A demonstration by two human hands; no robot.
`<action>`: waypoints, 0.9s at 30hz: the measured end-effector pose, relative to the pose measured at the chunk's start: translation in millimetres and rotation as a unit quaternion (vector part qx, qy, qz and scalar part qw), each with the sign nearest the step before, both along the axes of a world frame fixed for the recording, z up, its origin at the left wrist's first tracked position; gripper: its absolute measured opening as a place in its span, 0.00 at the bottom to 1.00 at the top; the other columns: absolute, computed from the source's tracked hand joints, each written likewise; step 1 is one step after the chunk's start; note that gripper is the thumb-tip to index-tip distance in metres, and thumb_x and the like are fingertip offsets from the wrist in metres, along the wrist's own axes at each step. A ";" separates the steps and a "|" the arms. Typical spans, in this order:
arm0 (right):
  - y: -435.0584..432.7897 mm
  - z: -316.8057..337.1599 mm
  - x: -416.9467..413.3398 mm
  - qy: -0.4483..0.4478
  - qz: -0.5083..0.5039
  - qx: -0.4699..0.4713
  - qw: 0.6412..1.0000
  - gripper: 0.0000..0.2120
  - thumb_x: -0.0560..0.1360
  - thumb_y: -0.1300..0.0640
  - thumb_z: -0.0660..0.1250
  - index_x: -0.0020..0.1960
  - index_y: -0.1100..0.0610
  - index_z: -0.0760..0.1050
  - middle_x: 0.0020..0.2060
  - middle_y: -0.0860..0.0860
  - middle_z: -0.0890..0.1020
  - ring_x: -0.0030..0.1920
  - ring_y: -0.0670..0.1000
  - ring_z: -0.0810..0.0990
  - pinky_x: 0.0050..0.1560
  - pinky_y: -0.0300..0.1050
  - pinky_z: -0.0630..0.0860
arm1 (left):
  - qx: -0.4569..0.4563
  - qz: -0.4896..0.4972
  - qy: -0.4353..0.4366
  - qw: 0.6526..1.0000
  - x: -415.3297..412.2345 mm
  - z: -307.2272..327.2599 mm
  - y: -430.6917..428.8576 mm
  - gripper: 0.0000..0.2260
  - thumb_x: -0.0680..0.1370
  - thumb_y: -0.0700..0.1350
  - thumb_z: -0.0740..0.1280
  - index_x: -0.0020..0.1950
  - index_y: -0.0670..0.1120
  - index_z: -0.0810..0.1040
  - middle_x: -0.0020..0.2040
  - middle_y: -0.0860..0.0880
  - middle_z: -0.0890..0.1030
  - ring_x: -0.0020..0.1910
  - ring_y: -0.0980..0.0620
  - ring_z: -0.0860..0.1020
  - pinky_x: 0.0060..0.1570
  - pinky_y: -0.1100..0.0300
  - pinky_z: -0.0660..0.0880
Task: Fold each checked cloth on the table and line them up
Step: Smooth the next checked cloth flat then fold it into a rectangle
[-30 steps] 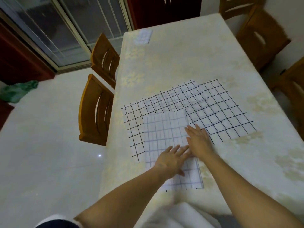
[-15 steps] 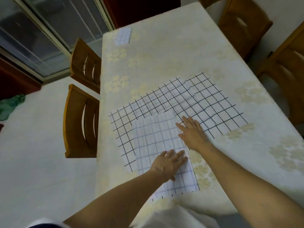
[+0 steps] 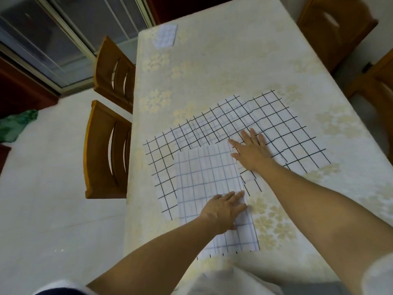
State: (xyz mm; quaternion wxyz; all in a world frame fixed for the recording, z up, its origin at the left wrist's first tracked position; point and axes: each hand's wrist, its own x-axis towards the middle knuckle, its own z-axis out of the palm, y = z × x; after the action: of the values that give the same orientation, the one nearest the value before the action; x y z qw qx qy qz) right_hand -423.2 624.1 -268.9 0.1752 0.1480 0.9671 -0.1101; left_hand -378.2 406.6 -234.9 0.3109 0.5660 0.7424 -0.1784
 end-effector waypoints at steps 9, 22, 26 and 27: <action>-11.6 4.1 20.7 0.048 0.042 -0.012 0.998 0.29 0.82 0.40 0.56 0.80 0.41 0.50 0.80 0.53 0.38 0.78 0.58 0.33 0.77 0.60 0.35 | 0.021 0.002 -0.017 1.000 -7.6 -4.7 -4.9 0.34 0.82 0.50 0.67 0.82 0.56 0.50 0.83 0.51 0.40 0.82 0.48 0.46 0.79 0.48 0.53; -51.1 -5.4 124.9 0.061 -0.002 -0.038 0.997 0.29 0.79 0.38 0.59 0.78 0.39 0.56 0.80 0.51 0.42 0.79 0.57 0.34 0.77 0.57 0.35 | 0.070 -0.029 0.049 0.996 26.4 0.1 -13.5 0.32 0.84 0.45 0.59 0.83 0.43 0.45 0.83 0.45 0.42 0.82 0.44 0.44 0.79 0.51 0.45; -56.0 -6.2 135.8 0.054 -0.016 -0.036 0.998 0.29 0.79 0.38 0.60 0.78 0.37 0.57 0.80 0.51 0.42 0.79 0.56 0.35 0.78 0.57 0.36 | 0.053 -0.026 0.029 0.998 38.9 -2.2 -16.4 0.31 0.84 0.46 0.57 0.83 0.46 0.44 0.83 0.44 0.42 0.82 0.45 0.43 0.79 0.50 0.44; -56.8 -6.6 137.8 0.051 -0.019 -0.036 0.998 0.29 0.79 0.39 0.60 0.78 0.37 0.56 0.80 0.51 0.42 0.79 0.56 0.34 0.78 0.57 0.36 | 0.046 -0.029 0.027 0.998 41.7 -2.7 -16.6 0.31 0.84 0.48 0.57 0.83 0.47 0.44 0.83 0.45 0.41 0.82 0.45 0.42 0.79 0.50 0.44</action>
State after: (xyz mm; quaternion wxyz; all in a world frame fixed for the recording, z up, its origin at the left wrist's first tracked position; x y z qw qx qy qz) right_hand -285.4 567.2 -275.5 0.1285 0.1538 0.9674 -0.1552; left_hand -336.5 390.0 -237.6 0.2586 0.5961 0.7413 -0.1682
